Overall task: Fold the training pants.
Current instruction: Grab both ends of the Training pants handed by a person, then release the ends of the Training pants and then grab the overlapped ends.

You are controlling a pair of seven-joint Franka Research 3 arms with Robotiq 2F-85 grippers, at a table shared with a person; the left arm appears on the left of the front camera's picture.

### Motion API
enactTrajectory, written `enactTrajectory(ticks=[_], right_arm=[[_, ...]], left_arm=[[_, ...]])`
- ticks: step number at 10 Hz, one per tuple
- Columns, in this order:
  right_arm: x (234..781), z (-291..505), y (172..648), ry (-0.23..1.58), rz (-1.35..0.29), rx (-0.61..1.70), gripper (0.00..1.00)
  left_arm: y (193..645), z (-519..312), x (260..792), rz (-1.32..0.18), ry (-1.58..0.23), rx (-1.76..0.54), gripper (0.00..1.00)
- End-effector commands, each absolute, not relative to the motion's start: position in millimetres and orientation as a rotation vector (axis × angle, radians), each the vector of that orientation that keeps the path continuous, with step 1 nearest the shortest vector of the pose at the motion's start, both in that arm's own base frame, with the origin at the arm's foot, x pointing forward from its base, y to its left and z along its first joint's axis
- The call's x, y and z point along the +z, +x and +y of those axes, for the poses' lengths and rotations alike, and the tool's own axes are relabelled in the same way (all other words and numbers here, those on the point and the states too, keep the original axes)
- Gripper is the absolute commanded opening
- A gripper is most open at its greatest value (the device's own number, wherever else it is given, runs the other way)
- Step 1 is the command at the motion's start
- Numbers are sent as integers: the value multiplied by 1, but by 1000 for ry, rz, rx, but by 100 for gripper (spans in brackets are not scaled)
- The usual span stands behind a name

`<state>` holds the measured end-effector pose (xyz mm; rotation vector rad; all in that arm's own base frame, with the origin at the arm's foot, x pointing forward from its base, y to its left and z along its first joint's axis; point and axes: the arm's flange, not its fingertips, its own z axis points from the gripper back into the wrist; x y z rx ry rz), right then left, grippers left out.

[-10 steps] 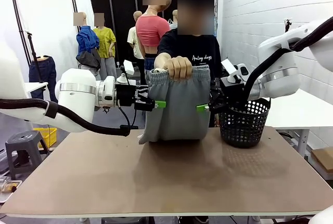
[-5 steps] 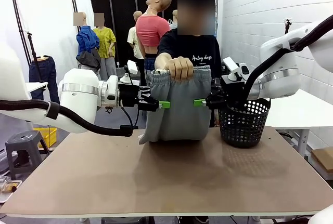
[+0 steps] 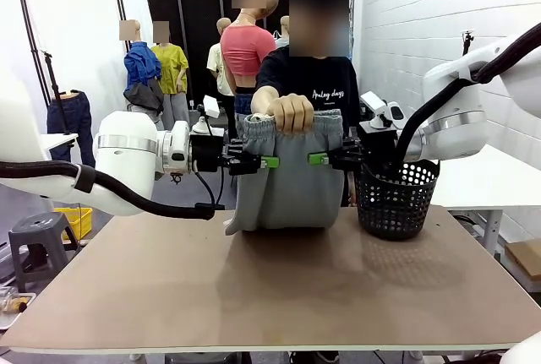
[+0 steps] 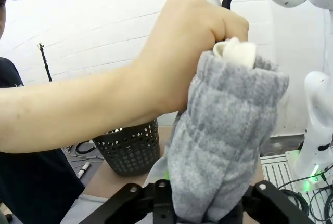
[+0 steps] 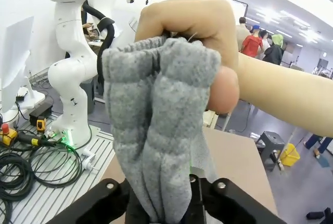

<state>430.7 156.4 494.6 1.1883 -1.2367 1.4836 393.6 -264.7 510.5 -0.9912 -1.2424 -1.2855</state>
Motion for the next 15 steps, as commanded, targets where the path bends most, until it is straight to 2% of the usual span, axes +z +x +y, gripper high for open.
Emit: enactTrajectory(ticks=[1, 5, 6, 7, 15], right_arm=[[500, 162, 435, 1212, -1232, 1448, 0], [501, 166, 438, 1193, -1238, 1430, 0], [503, 173, 444, 1166, -1168, 1455, 0], [494, 159, 431, 1192, -1222, 1470, 0], [494, 159, 431, 1192, -1222, 1470, 0]], left_arm=[[390, -258, 506, -1296, -1042, -1259, 0], [401, -251, 500, -1273, -1125, -1258, 0], [395, -258, 505, -1246, -1056, -1270, 0], [395, -258, 505, -1246, -1056, -1270, 0], [395, -258, 505, -1246, -1056, -1270, 0]])
